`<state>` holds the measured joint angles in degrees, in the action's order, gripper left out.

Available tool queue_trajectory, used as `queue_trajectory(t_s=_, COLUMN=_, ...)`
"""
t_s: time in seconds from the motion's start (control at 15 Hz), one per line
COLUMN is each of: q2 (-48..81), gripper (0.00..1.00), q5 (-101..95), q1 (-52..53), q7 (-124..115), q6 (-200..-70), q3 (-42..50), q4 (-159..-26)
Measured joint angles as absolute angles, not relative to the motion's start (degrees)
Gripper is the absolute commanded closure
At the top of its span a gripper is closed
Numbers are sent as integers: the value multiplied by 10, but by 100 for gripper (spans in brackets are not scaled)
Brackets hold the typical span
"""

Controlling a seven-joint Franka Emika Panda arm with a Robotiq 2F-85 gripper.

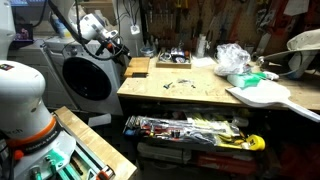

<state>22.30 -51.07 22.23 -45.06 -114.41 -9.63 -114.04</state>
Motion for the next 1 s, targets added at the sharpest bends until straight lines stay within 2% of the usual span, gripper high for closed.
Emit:
queue_trajectory(t_s=0.33, q2=290, gripper=0, q5=-603, q1=248, q7=-449, q6=-1113, q3=-96, q4=-1100)
queue_trajectory(t_s=0.67, q2=296, gripper=0, q5=-608, q1=248, q7=-449, q6=-1107, q3=-97, q4=-1092)
queue_trajectory(t_s=1.0, q2=328, gripper=0, q5=-609, q1=266, q7=-449, q6=-1032, q3=-99, q4=-1059)
